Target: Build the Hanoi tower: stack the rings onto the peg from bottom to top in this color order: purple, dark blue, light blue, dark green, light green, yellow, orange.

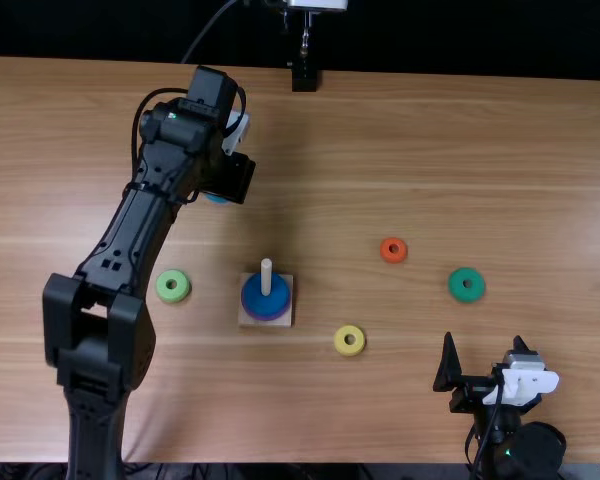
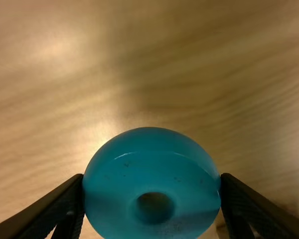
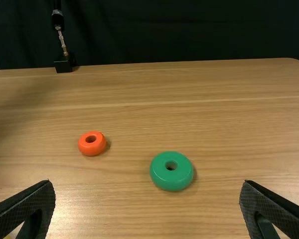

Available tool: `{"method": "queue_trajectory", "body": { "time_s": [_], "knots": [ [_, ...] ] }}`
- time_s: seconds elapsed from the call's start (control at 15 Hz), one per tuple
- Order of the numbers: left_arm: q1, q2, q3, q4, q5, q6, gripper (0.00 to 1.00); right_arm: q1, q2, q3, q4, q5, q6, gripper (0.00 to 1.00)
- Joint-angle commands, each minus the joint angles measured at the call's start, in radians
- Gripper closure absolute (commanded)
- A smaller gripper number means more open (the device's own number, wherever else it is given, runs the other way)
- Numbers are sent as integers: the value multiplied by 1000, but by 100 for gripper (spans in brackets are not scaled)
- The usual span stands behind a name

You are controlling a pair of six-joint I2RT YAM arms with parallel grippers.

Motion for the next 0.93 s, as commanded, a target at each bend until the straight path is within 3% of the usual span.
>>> {"method": "queue_trajectory", "body": {
  "time_s": [0.0,0.33,0.53,0.87],
  "knots": [
    [6,-84,-87,24,-6,-2,100,-11,-13,-70,-69,0,-3,0],
    [-4,-248,-231,13,-6,-17,100,-11,-13,-70,-69,2,-3,0],
    [-9,-297,-171,-160,3,-116,100,-11,-13,-70,-71,2,-3,0],
    [-50,-302,-19,-357,7,-127,100,-11,-13,-70,-71,0,-3,0]
  ]
}}
